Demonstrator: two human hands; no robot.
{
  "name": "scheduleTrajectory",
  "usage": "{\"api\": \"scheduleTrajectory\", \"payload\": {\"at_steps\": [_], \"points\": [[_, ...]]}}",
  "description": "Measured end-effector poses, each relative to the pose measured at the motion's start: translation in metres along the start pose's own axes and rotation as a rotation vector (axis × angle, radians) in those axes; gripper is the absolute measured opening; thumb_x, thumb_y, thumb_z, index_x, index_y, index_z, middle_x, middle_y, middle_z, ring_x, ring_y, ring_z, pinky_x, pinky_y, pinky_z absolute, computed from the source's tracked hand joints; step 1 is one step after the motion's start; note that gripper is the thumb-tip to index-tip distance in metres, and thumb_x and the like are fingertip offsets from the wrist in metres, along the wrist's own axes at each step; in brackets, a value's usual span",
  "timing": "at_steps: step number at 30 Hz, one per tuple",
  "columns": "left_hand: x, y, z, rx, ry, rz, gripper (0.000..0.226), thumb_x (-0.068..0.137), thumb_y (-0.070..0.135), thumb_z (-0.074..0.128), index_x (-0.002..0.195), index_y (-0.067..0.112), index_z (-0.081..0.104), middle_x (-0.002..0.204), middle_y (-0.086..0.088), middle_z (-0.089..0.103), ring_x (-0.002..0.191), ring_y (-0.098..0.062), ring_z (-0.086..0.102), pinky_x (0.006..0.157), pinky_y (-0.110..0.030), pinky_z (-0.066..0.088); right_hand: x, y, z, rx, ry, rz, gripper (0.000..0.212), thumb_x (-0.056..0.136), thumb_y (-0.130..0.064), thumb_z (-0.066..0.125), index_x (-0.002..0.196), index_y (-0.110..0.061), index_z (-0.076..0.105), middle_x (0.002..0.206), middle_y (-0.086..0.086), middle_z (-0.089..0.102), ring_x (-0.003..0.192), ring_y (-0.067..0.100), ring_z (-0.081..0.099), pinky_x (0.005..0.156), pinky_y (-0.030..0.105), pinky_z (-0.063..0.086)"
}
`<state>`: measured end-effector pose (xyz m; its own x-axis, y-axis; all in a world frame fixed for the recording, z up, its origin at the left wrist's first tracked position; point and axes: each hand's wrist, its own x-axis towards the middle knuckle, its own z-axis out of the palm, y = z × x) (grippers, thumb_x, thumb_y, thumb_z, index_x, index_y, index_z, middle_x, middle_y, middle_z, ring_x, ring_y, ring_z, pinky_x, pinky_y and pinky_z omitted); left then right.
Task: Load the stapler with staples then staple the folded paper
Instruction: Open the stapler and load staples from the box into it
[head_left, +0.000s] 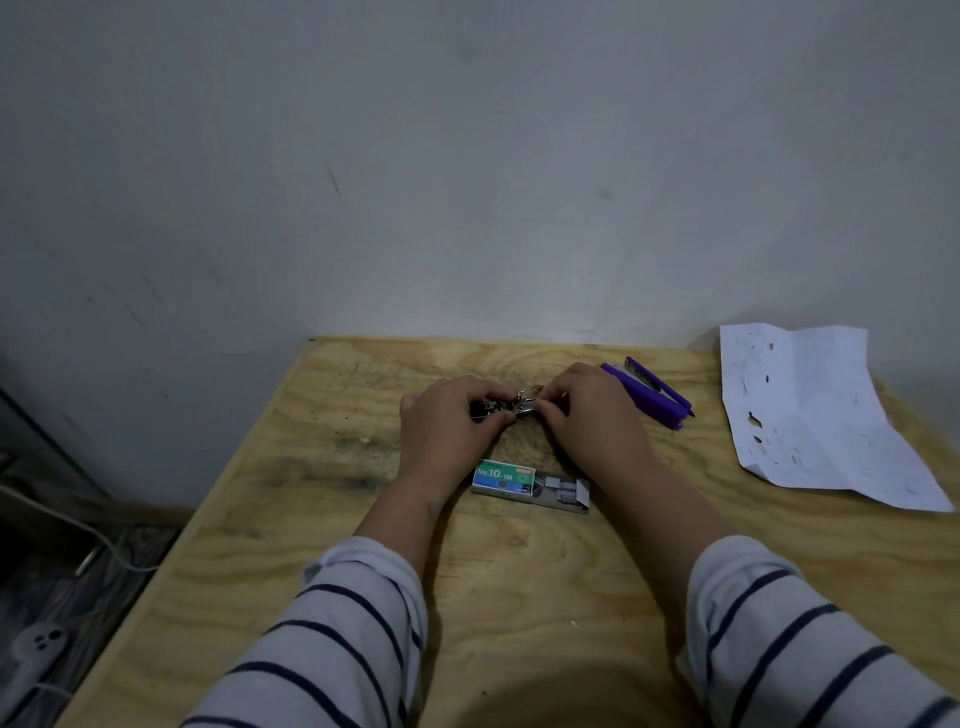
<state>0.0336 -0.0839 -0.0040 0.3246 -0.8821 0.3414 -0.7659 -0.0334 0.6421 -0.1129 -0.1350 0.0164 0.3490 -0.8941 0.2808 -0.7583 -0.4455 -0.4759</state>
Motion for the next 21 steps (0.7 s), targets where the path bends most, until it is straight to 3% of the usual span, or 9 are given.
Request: {"api": "scheduleTrajectory", "payload": {"at_steps": [7,14,21], "points": [[0.000,0.000,0.000,0.015,0.002,0.008,0.016,0.077,0.042,0.073,0.093,0.041,0.071,0.096,0.018,0.071,0.099,-0.007,0.060,0.085,-0.035,0.031,0.003,-0.009,0.004,-0.003,0.047,0.101,0.022,0.083,-0.030,0.067,0.081,-0.009,0.074,0.095,0.007,0.062,0.089,0.022,0.057,0.078,0.035,0.049],[0.000,-0.001,0.000,0.005,0.017,0.010,0.016,0.076,0.041,0.074,0.092,0.040,0.072,0.095,0.018,0.071,0.098,-0.007,0.061,0.088,-0.035,0.033,0.008,-0.011,0.011,0.042,0.028,0.146,0.018,0.083,-0.027,0.066,0.075,-0.012,0.073,0.097,0.004,0.058,0.097,0.023,0.053,0.082,0.042,0.050],[0.000,0.000,-0.001,0.023,0.016,-0.007,0.017,0.078,0.041,0.073,0.095,0.041,0.071,0.099,0.017,0.071,0.100,-0.008,0.059,0.082,-0.031,0.026,0.009,-0.006,-0.001,0.179,0.011,0.115,0.011,0.087,-0.024,0.062,0.079,-0.017,0.062,0.085,0.001,0.063,0.082,0.017,0.059,0.070,0.028,0.044]]}}
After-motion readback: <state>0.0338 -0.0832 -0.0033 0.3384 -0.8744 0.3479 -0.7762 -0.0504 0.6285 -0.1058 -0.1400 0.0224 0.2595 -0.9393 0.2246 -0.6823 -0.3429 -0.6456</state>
